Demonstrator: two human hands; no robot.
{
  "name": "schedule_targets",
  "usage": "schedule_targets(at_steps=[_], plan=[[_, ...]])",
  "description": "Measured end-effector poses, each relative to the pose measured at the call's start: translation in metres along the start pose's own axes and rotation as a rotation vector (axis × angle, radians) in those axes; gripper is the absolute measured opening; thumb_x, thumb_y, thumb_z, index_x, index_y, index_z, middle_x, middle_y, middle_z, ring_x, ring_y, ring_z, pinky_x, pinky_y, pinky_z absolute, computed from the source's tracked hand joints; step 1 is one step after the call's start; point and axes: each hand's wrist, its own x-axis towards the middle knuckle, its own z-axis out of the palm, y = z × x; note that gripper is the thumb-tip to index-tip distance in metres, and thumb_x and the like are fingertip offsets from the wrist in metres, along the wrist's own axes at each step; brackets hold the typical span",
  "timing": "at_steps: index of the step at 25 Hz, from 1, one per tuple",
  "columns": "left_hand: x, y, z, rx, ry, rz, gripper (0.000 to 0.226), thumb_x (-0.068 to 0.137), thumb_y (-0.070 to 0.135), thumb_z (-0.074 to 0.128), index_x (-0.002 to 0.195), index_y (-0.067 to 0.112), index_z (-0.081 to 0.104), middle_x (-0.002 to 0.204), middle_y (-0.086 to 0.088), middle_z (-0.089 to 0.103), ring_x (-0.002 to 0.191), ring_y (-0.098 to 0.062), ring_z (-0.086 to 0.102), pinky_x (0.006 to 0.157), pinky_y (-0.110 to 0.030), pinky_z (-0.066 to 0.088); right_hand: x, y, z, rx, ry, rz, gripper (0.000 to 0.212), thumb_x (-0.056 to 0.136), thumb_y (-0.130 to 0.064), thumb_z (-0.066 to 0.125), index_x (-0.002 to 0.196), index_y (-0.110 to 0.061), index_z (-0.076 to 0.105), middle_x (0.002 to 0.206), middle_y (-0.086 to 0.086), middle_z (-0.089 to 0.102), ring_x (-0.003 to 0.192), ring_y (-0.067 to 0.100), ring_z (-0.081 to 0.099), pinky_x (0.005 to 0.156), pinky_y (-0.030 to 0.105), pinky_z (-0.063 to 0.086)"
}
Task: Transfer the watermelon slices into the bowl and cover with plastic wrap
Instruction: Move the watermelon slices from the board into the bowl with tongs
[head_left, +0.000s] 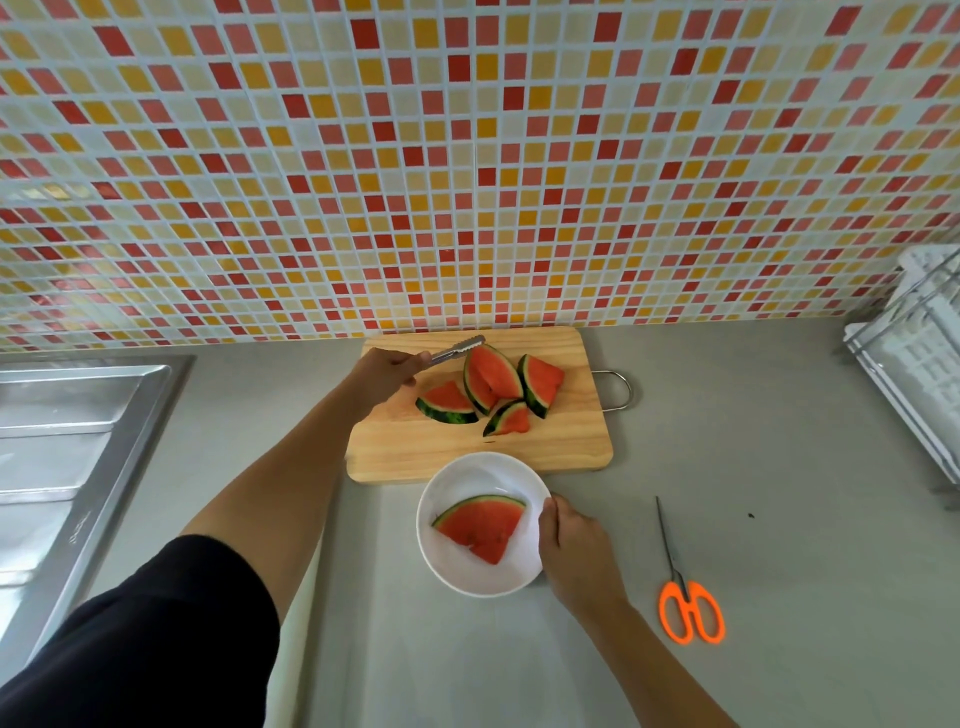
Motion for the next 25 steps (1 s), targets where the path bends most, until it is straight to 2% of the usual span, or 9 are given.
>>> schedule_targets(at_steps=[3, 5, 7, 10, 13, 17, 20, 23, 25], plan=[[-0.001, -0.002, 0.0, 0.015, -0.062, -0.05, 0.04, 0.083, 0.051, 0.061, 0.086, 0.011, 0.071, 0.065, -0.001, 0.054, 0.053, -0.015, 0.031, 0.048, -0.025, 0.027, 0.0, -0.002, -0.001, -0.011, 0.006, -0.006, 0.028, 0.097, -0.022, 0.035, 0.071, -0.013, 0.042, 0.062, 0.015, 0.055, 0.056, 0.025, 0.046, 0.054, 0.032, 0.031], [-0.003, -0.004, 0.002, 0.002, -0.131, -0.083, 0.043, 0.084, 0.05, 0.061, 0.08, 0.008, 0.069, 0.061, -0.003, 0.045, 0.051, -0.015, 0.024, 0.047, -0.024, 0.022, 0.0, -0.002, -0.001, -0.014, 0.009, -0.006, 0.027, 0.097, -0.021, 0.035, 0.071, -0.013, 0.042, 0.065, 0.017, 0.059, 0.056, 0.025, 0.046, 0.055, 0.033, 0.032], [-0.004, -0.007, 0.004, -0.016, -0.197, -0.093, 0.046, 0.085, 0.05, 0.06, 0.071, 0.007, 0.06, 0.061, -0.006, 0.039, 0.049, -0.015, 0.021, 0.048, -0.024, 0.02, -0.001, -0.003, -0.001, -0.016, 0.002, -0.008, 0.029, 0.097, -0.021, 0.035, 0.069, -0.016, 0.041, 0.059, 0.012, 0.055, 0.055, 0.023, 0.045, 0.054, 0.032, 0.031], [-0.004, -0.009, 0.004, -0.028, -0.194, -0.094, 0.05, 0.084, 0.05, 0.06, 0.08, 0.001, 0.063, 0.069, -0.011, 0.041, 0.05, -0.015, 0.023, 0.049, -0.024, 0.02, -0.002, -0.004, -0.002, -0.024, -0.005, 0.006, 0.038, 0.097, -0.023, 0.034, 0.06, -0.028, 0.029, 0.049, -0.007, 0.038, 0.051, 0.018, 0.04, 0.053, 0.03, 0.027], [-0.005, -0.002, -0.001, 0.073, -0.127, -0.048, 0.048, 0.081, 0.052, 0.063, 0.084, 0.005, 0.07, 0.065, -0.006, 0.052, 0.052, -0.015, 0.033, 0.051, -0.025, 0.028, -0.002, -0.005, -0.002, -0.051, -0.001, 0.015, 0.04, 0.097, -0.023, 0.034, 0.058, -0.03, 0.024, 0.049, -0.01, 0.035, 0.049, 0.016, 0.039, 0.053, 0.029, 0.025], [-0.006, 0.015, -0.014, 0.345, 0.015, 0.1, 0.047, 0.083, 0.054, 0.058, 0.078, 0.01, 0.07, 0.072, -0.003, 0.065, 0.072, -0.018, 0.057, 0.071, -0.029, 0.04, -0.001, -0.005, -0.003, -0.041, -0.018, 0.011, 0.036, 0.097, -0.022, 0.034, 0.061, -0.025, 0.031, 0.051, -0.003, 0.04, 0.053, 0.02, 0.042, 0.053, 0.03, 0.028], [-0.017, 0.024, -0.017, 0.384, 0.051, 0.134, 0.05, 0.084, 0.054, 0.058, 0.07, 0.007, 0.067, 0.067, -0.005, 0.062, 0.063, -0.018, 0.054, 0.059, -0.026, 0.039, -0.001, -0.005, -0.004, -0.031, -0.017, 0.015, 0.028, 0.097, -0.024, 0.033, 0.071, -0.017, 0.039, 0.06, 0.007, 0.052, 0.058, 0.023, 0.047, 0.055, 0.03, 0.031], [-0.034, 0.021, -0.011, 0.214, -0.166, -0.021, 0.044, 0.081, 0.049, 0.064, 0.073, 0.006, 0.066, 0.057, -0.001, 0.058, 0.039, -0.01, 0.036, 0.042, -0.02, 0.031, 0.0, -0.007, -0.005, -0.021, -0.035, 0.021, 0.029, 0.097, -0.025, 0.031, 0.072, -0.015, 0.041, 0.063, 0.007, 0.052, 0.061, 0.025, 0.051, 0.056, 0.031, 0.033], [-0.039, 0.014, -0.003, 0.203, -0.221, -0.085, 0.045, 0.081, 0.048, 0.065, 0.069, 0.004, 0.064, 0.056, 0.0, 0.058, 0.035, -0.008, 0.029, 0.039, -0.02, 0.027, -0.001, -0.007, -0.007, -0.022, -0.041, 0.018, 0.03, 0.098, -0.024, 0.031, 0.072, -0.014, 0.04, 0.062, 0.007, 0.051, 0.061, 0.025, 0.05, 0.056, 0.031, 0.032]])
